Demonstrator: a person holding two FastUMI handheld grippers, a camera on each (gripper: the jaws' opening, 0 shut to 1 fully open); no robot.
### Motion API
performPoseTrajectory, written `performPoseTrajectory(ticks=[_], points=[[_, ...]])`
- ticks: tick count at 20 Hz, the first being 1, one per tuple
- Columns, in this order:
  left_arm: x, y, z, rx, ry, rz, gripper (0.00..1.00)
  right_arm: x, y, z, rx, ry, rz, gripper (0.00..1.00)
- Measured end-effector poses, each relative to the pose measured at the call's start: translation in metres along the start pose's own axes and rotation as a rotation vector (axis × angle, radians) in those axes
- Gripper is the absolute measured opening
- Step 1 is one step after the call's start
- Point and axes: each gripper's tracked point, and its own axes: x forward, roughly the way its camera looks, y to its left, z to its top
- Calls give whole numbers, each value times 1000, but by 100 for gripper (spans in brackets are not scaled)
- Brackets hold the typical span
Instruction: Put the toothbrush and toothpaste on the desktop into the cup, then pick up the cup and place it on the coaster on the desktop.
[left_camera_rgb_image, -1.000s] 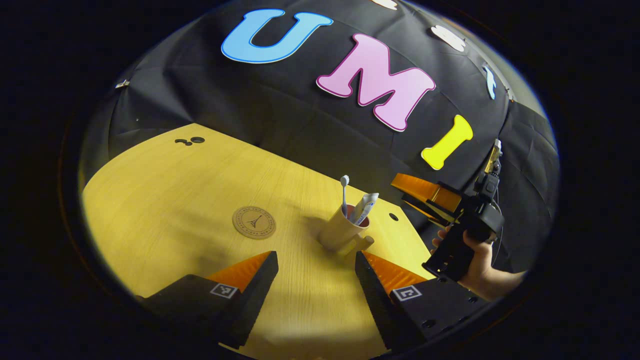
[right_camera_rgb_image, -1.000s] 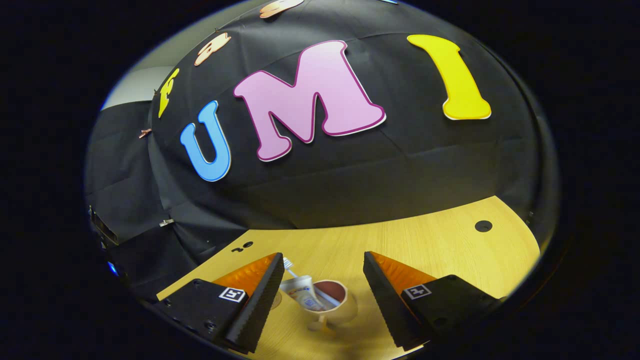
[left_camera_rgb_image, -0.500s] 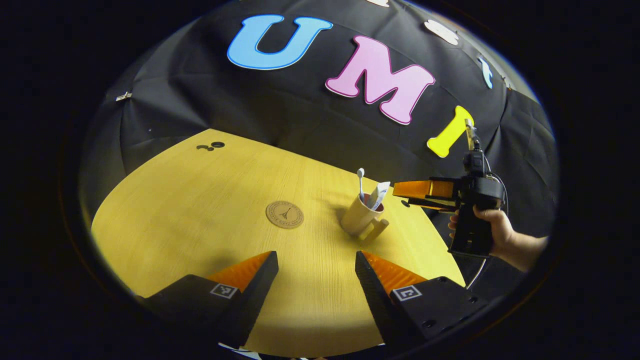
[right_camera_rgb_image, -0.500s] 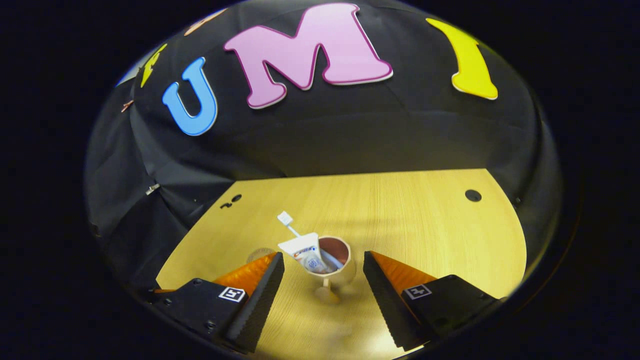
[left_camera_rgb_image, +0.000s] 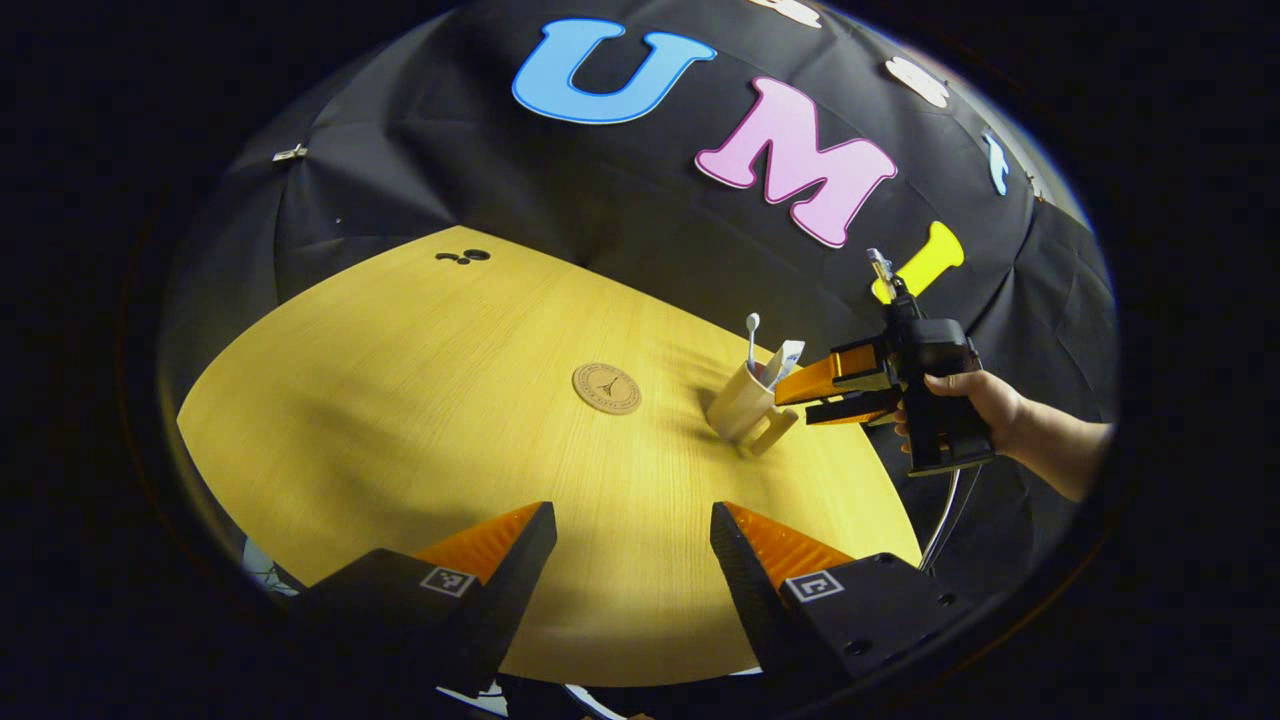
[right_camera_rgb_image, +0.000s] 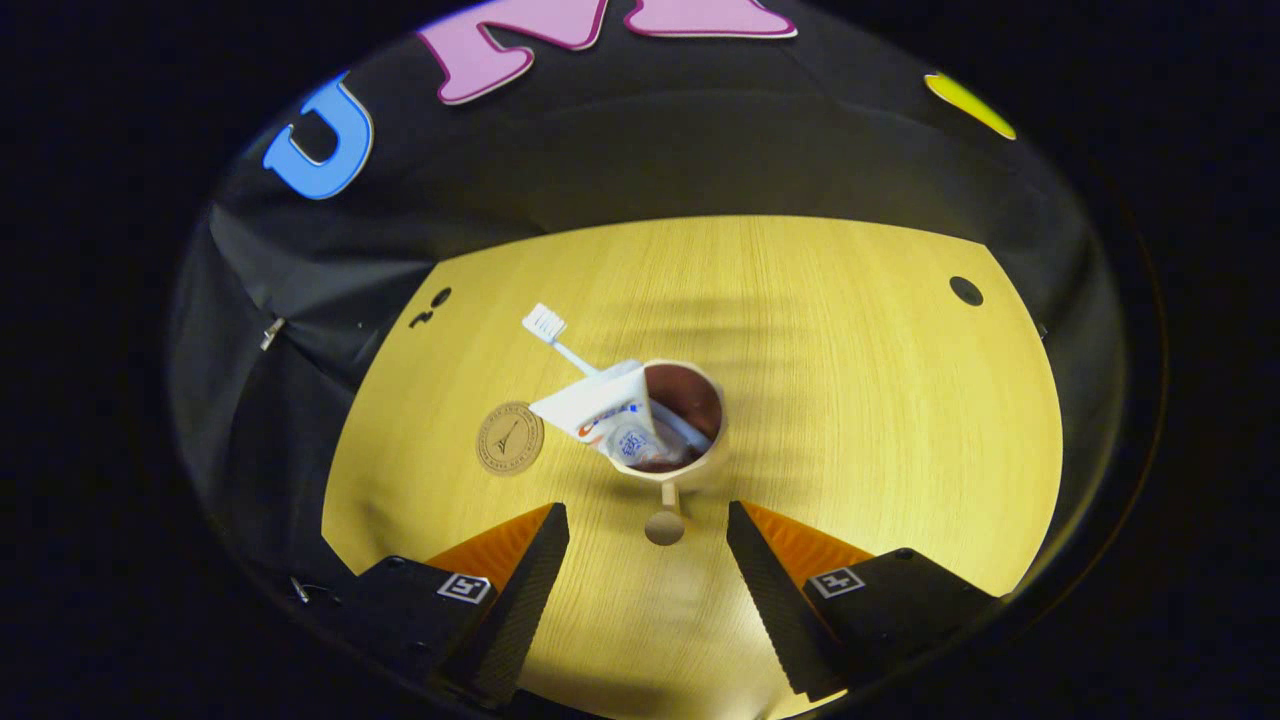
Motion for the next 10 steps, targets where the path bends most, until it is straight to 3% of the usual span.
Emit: performPoseTrajectory(ticks=[3, 10], points=[[-4, 8, -7, -9, 12, -3, 96, 23, 13, -15, 35, 105, 15, 98], [-9, 26, -17, -63, 53, -10, 96, 53, 0, -13, 105, 157, -61, 98]])
